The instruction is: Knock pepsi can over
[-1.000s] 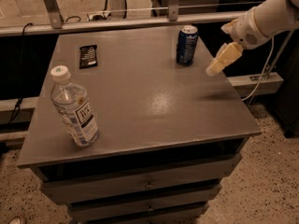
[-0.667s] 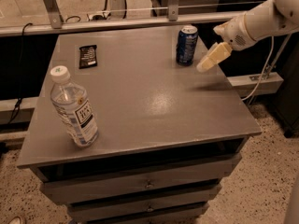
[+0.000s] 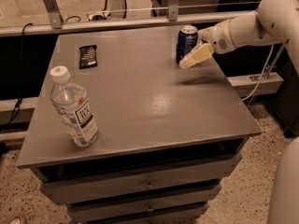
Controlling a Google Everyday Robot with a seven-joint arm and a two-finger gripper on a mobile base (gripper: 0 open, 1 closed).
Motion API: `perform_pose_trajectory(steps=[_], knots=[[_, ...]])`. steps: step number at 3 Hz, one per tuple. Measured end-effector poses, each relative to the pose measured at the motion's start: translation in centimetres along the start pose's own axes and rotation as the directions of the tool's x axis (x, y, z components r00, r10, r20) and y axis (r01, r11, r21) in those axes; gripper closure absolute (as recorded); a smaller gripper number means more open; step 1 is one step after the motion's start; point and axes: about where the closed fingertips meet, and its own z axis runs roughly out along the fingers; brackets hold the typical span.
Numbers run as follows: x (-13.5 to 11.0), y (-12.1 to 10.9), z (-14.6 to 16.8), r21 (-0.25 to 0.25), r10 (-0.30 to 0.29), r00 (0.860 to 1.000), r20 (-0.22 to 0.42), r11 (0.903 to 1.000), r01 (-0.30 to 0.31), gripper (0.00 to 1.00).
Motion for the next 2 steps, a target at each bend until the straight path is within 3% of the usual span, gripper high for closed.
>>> perform_pose_trajectory(steps=[2], knots=[[-4.0,3.3,2.0,-0.119,-0.023,0.992,0.123,0.9922,0.038,0.0]])
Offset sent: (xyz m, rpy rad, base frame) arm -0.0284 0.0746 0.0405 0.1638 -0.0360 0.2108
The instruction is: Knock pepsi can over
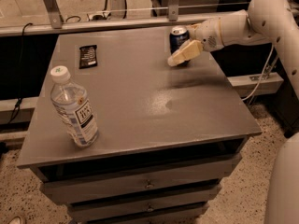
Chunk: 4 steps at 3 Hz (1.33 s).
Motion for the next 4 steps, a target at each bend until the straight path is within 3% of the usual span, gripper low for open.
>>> perform_pose_trajectory(steps=[1,2,3,4], knots=[[-2.6,2.8,1.3,-0.083,-0.042,0.998,0.038,0.9955,0.045,0.0],[-3.9,6.3,2.8,-0.172,-0.045,0.997,0.061,0.9835,0.054,0.0],[-3.9,7.9,3.3,-0.205,-0.041,0.998,0.057,0.9775,0.052,0.0],[-3.5,7.4,1.9,-0.177,-0.044,0.998,0.045,0.9828,0.051,0.0]])
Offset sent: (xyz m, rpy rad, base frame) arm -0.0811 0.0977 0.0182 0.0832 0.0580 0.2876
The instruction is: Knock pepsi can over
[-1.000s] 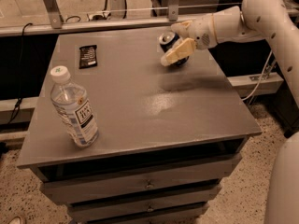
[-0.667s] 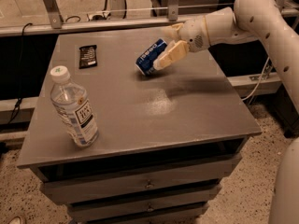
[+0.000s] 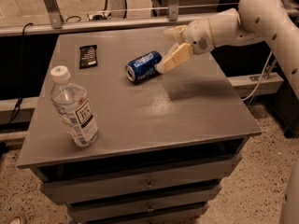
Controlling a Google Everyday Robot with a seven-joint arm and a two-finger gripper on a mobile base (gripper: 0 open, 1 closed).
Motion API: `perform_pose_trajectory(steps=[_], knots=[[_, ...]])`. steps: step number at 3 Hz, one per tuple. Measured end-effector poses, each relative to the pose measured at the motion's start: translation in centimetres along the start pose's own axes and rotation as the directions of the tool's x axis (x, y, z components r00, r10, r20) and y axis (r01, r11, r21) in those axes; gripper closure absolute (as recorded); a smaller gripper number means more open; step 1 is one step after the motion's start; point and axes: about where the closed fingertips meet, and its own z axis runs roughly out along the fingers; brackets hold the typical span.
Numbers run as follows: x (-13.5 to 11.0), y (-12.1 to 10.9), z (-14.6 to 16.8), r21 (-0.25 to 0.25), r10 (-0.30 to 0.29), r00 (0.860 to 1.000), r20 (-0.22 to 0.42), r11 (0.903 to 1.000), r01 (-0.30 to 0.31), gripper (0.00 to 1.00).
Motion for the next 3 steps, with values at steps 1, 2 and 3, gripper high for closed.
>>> perform_pose_trajectory(steps=[1,2,3], knots=[[0.3,-1.1,-3.1,0.046,-0.024,0.999,-0.027,0.9986,0.025,0.0],[0.0,-2.8,-8.2,0.129,-0.056,0.996,-0.068,0.9896,0.064,0.0],[-0.1,-2.8,-8.2,0.129,-0.057,0.996,-0.066,0.9895,0.066,0.0]])
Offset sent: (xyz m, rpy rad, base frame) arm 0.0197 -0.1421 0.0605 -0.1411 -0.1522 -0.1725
